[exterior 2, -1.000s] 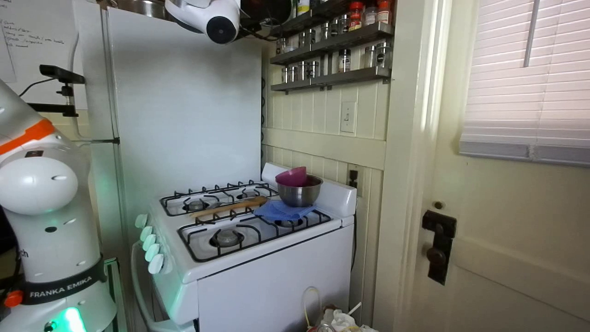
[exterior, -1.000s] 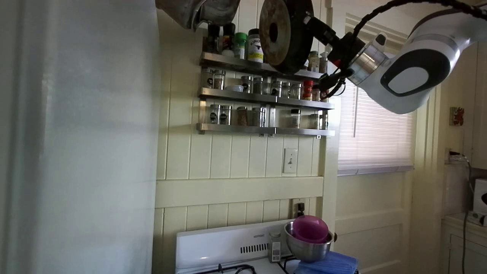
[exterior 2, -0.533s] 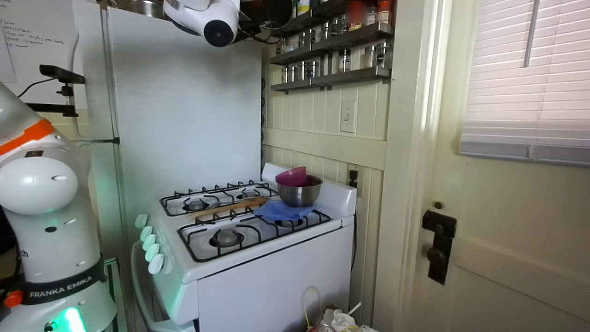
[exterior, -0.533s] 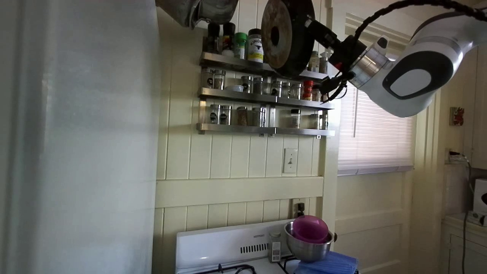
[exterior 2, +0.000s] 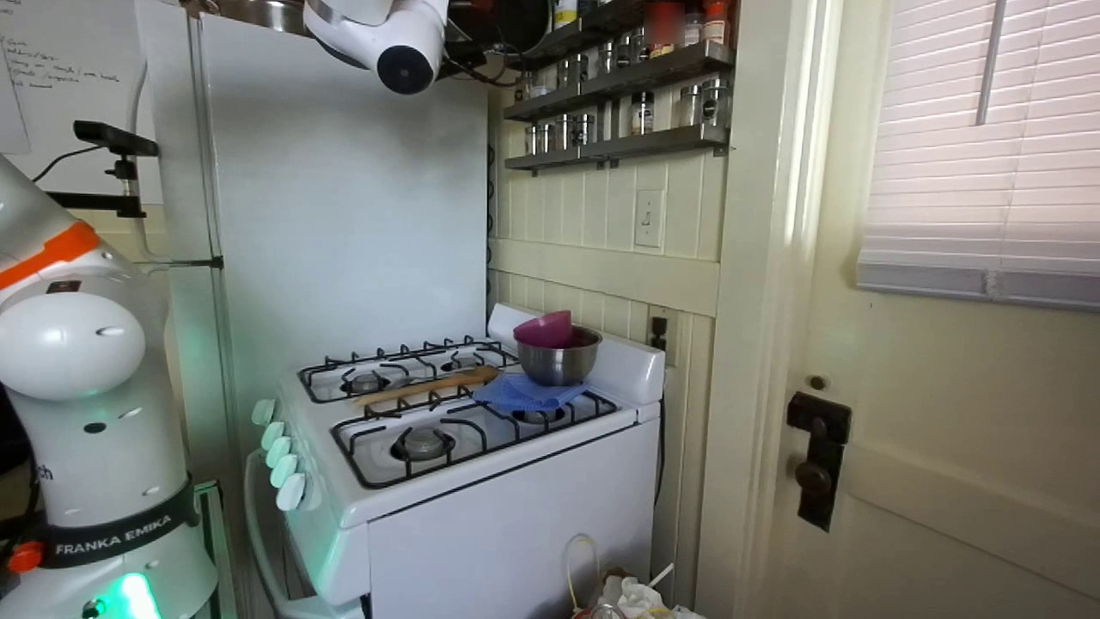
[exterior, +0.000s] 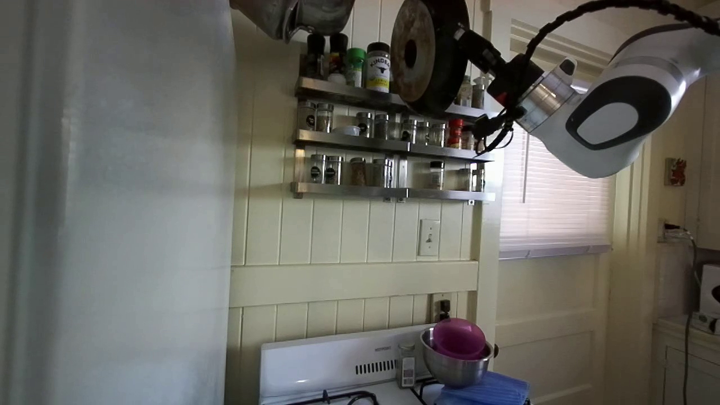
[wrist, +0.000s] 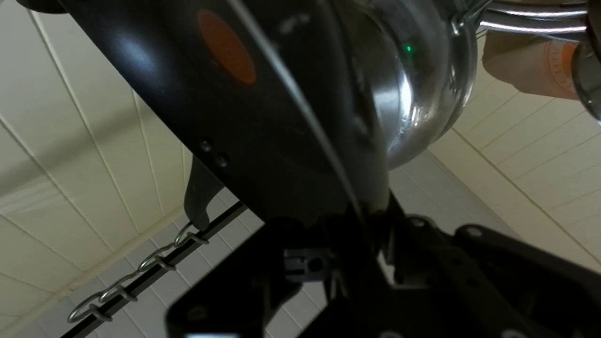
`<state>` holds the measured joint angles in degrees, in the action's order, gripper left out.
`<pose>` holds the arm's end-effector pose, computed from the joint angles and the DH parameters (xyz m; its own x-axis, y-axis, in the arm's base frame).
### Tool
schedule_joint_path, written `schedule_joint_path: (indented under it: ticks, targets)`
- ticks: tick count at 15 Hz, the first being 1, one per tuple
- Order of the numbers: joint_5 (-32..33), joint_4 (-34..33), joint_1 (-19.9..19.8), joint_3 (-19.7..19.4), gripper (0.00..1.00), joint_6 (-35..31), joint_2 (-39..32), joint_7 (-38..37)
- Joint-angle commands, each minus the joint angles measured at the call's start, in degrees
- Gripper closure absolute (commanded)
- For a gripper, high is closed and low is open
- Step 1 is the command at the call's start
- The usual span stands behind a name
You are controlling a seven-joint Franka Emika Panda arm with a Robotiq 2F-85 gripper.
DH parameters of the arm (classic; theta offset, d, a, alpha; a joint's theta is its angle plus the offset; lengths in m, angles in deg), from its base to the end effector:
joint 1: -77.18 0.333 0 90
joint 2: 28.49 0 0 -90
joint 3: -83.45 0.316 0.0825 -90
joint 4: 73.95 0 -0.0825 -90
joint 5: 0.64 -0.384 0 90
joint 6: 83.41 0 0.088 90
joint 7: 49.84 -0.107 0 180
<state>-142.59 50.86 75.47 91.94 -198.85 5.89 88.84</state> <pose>0.3938 0.1089 0.7588 -0.6425 -0.3251 0.6940 0.6656 -0.6855 0.2951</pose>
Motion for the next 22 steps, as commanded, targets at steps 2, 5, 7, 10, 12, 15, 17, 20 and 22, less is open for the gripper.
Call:
schedule_joint_path:
  ticks: [2, 5, 7, 10, 12, 15, 17, 20, 22]
  targets:
    - [-3.3, 0.5, 0.0, 0.3, 0.98, 0.6, 1.7, 1.4]
    - [-1.7, 1.0, 6.7, -4.9, 0.98, -0.7, 1.6, 1.8]
    - [-3.2, 2.0, 7.9, -5.6, 0.98, -0.4, 2.0, 1.7]
    - [-2.9, 2.7, 13.2, -10.1, 0.98, -1.0, 2.4, 2.6]
    - [-2.9, 2.7, 14.8, -10.8, 0.98, -1.1, 2.5, 2.6]
    - [-2.8, 3.1, 15.4, -10.2, 0.98, -0.8, 2.5, 1.9]
    - [-2.4, 2.7, 15.0, -8.9, 0.98, -0.5, 2.1, 1.4]
    - [-1.7, 1.9, 14.3, -7.1, 0.98, -0.1, 1.5, 0.3]
    - [-1.7, 1.8, 14.3, -6.7, 0.98, 0.1, 1.3, 0.2]
